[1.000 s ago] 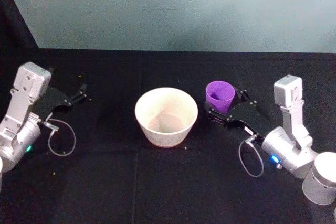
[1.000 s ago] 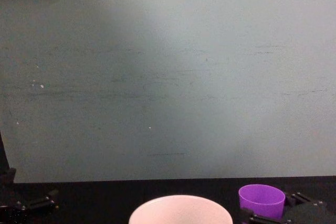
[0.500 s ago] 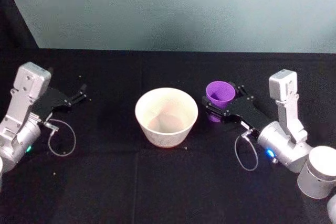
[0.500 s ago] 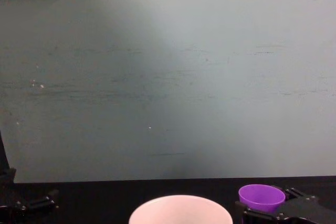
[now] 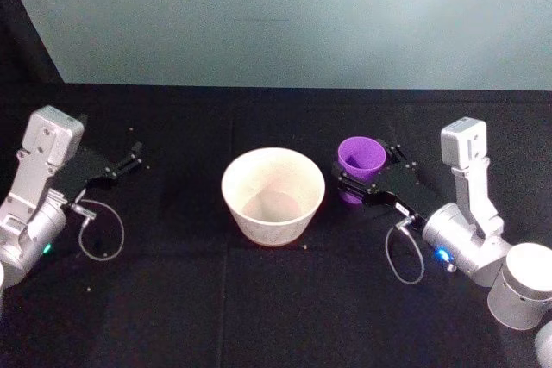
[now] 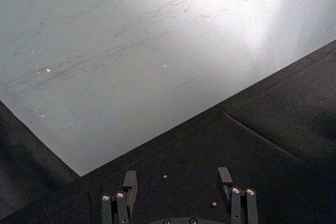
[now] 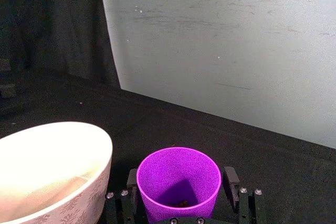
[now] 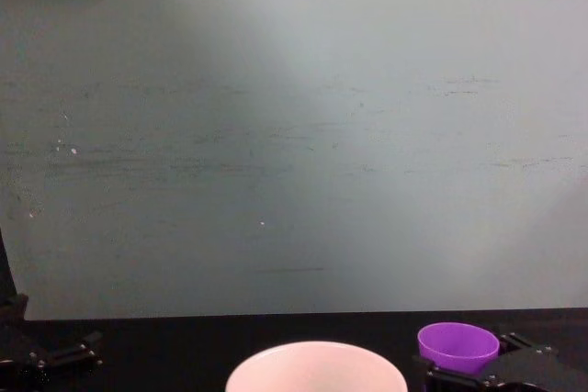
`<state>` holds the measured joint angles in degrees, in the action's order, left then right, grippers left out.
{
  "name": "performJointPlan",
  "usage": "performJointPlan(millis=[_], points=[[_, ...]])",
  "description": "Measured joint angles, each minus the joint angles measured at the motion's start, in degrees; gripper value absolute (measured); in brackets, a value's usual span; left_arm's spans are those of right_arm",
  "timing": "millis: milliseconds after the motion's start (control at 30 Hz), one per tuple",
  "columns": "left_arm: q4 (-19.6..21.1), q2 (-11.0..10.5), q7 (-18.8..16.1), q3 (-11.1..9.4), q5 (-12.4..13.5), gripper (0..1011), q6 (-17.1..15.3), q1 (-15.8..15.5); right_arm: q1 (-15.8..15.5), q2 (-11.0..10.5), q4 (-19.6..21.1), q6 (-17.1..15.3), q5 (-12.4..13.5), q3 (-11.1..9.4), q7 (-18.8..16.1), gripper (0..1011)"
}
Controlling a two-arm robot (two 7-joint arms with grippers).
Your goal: Pick up the cup and pour the mung beans from the cup into the bowl.
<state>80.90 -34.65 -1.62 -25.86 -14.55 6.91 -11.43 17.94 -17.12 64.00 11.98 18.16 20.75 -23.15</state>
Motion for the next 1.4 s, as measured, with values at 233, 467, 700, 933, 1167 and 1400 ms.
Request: performJointPlan(millis=[233,467,700,933,1167,1400], points=[[0.00,0.00,0.00,0.00,0.00,1000,0.00,0.00,0.01,0.08,-0.09,-0.09,0.00,-0.10,-0.27,1003],[0.00,0.00,0.00,0.00,0.00,1000,0.00,0.00,-0.01,0.04,-0.03,-0.09,0.01,-0.03,-0.24,920],[0.00,0.00,0.00,0.00,0.00,1000,0.00,0.00,-0.05,0.01,0.01,-0.09,0.03,0.02,-0.20,767],[0.00,0.00,0.00,0.00,0.00,1000,0.00,0.00,-0.05,-0.02,0.04,-0.06,0.04,0.06,-0.12,735],[0.00,0.00,0.00,0.00,0.00,1000,0.00,0.00,-1.13,-1.06,4.08,-0.74,-1.10,-0.60,-0.20,729],[0.00,0.00,0.00,0.00,0.00,1000,0.00,0.00,-1.82,-2.90,11.60,-4.99,-2.47,-1.61,-0.21,729]])
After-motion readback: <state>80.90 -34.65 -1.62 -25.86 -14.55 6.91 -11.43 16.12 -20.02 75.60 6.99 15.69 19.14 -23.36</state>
